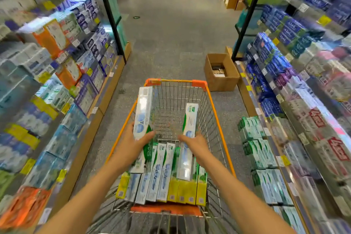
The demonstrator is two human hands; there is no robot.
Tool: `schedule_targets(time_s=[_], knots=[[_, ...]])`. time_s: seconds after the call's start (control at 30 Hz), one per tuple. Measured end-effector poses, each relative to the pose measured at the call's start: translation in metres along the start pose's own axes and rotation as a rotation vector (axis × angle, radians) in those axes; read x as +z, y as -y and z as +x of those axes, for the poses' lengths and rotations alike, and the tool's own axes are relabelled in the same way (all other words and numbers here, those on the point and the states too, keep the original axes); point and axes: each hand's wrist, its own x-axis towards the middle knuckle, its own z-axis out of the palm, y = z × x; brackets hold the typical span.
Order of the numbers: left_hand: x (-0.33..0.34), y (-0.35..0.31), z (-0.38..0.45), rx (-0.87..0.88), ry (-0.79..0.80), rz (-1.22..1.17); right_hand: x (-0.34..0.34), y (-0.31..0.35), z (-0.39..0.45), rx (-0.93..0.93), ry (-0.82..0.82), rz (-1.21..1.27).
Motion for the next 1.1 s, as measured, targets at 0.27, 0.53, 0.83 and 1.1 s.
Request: schedule_targets(time_s=[0.27,0.53,0.83,1.1], knots=[[0.011,0.055,0.041,-0.107,0.064,0.065,0.009,-0.1,0.069,0.378,0.002,-0.324],[-0.005,0.099,0.061,-0.159,0.117,0.049,0.053,-0.163,0.086,0.436,0.091,-0.505],[-0.016,0.091,0.091,-0.085,0.411,0.435,0.002,-0.041,0.099,0.019,-0.169,-0.486],[0.054,0.037,0.136,0.581,0.771,1.323,-0.009,0.042,0.04,-0.268,0.309,-1.311]])
